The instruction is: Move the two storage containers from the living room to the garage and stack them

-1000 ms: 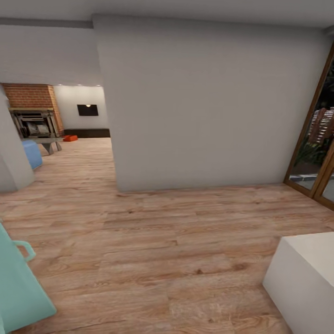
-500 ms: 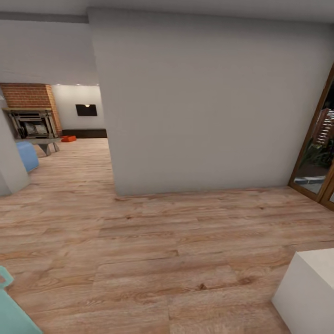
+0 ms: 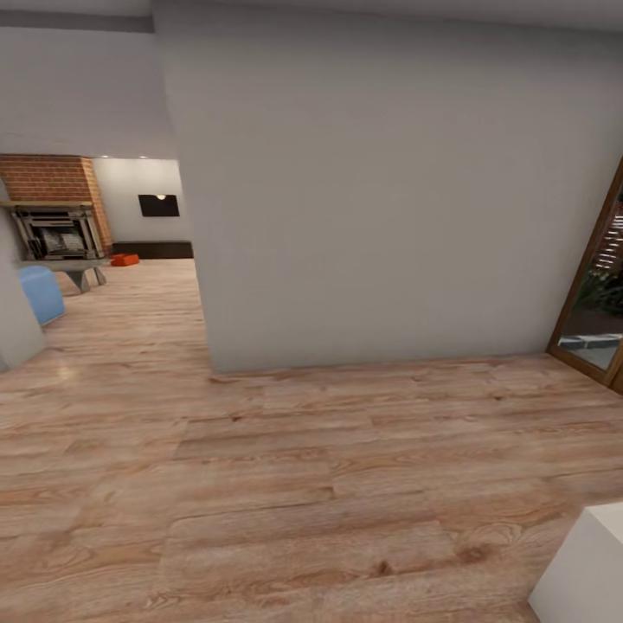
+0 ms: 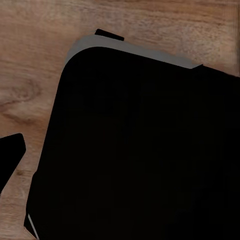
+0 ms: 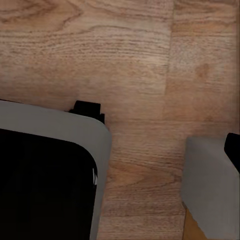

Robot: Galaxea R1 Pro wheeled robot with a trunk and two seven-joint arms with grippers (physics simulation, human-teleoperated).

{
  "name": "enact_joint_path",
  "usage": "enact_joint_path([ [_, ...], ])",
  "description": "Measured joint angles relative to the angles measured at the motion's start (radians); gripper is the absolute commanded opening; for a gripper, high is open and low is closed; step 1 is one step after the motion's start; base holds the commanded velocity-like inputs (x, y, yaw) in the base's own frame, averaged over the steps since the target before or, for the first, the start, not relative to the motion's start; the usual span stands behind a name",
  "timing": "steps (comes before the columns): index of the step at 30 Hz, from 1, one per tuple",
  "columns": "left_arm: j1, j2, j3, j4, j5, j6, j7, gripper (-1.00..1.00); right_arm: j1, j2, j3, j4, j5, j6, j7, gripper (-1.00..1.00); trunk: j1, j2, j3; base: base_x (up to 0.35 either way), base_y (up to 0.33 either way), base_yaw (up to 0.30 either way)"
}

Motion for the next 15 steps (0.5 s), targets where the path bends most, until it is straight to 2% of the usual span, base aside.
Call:
enact_joint_path([
  [4,0.0,0.0,-0.001,0.0,0.001,0.003,0.0,1.0,0.0,0.0,0.0,0.0,0.009,-0.002,-0.001,1.0,0.0,0.0,0.0,0.322,0.0,0.0],
  [10,0.0,0.0,-0.001,0.0,0.0,0.002,0.0,1.0,0.0,0.003,0.0,0.0,0.055,-0.003,-0.001,1.0,0.0,0.0,0.0,0.322,0.0,0.0],
  [15,0.0,0.0,-0.001,0.0,0.001,0.003,-0.001,1.0,0.0,0.003,0.0,0.0,0.062,-0.004,0.0,1.0,0.0,0.0,0.0,0.322,0.0,0.0],
])
